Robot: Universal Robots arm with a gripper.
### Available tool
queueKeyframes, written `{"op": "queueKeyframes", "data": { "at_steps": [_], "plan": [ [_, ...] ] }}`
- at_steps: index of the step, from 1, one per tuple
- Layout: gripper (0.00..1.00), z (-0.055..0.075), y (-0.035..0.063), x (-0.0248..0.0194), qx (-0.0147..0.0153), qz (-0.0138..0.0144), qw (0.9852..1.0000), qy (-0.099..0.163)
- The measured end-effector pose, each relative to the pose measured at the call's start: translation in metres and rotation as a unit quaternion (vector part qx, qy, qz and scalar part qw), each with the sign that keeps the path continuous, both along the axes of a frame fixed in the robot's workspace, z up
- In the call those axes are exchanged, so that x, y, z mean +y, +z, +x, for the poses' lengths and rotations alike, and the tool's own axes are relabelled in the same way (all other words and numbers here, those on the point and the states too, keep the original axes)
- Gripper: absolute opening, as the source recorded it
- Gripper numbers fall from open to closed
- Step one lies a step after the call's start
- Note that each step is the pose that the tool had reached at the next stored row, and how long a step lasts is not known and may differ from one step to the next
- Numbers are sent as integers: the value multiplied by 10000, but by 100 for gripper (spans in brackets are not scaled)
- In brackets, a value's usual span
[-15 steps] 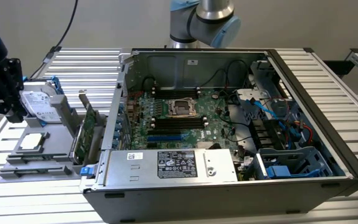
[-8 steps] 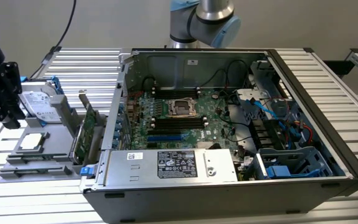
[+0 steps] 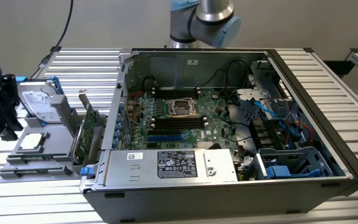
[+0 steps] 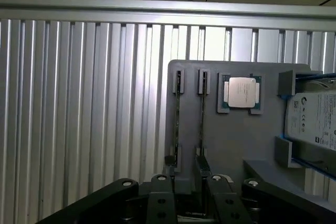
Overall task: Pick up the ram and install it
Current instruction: 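Pick up the ram and move it above insertion slot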
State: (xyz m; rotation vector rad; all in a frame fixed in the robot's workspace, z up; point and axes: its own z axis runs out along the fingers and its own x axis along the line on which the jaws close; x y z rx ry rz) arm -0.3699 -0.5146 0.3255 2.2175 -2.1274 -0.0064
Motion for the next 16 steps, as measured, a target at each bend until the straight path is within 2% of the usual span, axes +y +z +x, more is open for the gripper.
{"op": "queueKeyframes", "data": {
  "at_steps": [3, 6, 16],
  "plan": [
    [30, -4, -55, -49, 10, 4, 10000, 24],
    [30, -9, -110, -77, 12, 6, 10000, 52],
    [30, -25, -292, -91, 13, 5, 9999, 136]
  ]
}}
